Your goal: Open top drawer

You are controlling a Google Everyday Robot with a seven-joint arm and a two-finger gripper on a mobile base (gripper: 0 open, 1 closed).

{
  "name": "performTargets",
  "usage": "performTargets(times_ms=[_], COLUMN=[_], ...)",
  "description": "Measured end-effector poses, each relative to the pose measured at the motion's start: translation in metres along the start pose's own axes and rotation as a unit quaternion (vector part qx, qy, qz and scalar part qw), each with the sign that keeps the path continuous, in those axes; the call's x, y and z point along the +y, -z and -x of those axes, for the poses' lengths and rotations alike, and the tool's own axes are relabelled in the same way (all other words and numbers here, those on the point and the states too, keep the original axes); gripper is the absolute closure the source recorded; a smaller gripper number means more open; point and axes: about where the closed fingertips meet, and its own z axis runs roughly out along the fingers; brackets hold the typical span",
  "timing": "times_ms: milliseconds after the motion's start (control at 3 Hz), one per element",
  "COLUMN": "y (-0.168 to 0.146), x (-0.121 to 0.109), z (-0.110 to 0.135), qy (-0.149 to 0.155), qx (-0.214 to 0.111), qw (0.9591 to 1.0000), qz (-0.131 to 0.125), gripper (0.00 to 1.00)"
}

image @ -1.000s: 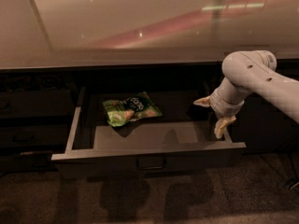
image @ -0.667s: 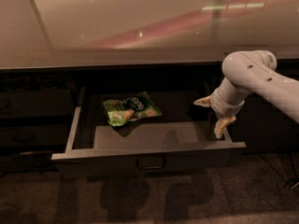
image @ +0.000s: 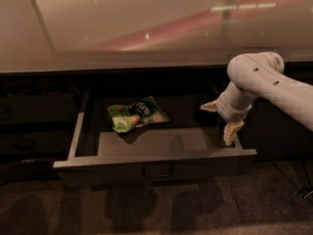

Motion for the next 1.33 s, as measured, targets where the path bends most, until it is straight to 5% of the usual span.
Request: performTargets(times_ms=[1333], y=[0.0049], x=[-0.0079], z=[0.0102], qy=[0.013], qx=[0.009], qw=[0.9998], qz=[-0.009], gripper=[0.0])
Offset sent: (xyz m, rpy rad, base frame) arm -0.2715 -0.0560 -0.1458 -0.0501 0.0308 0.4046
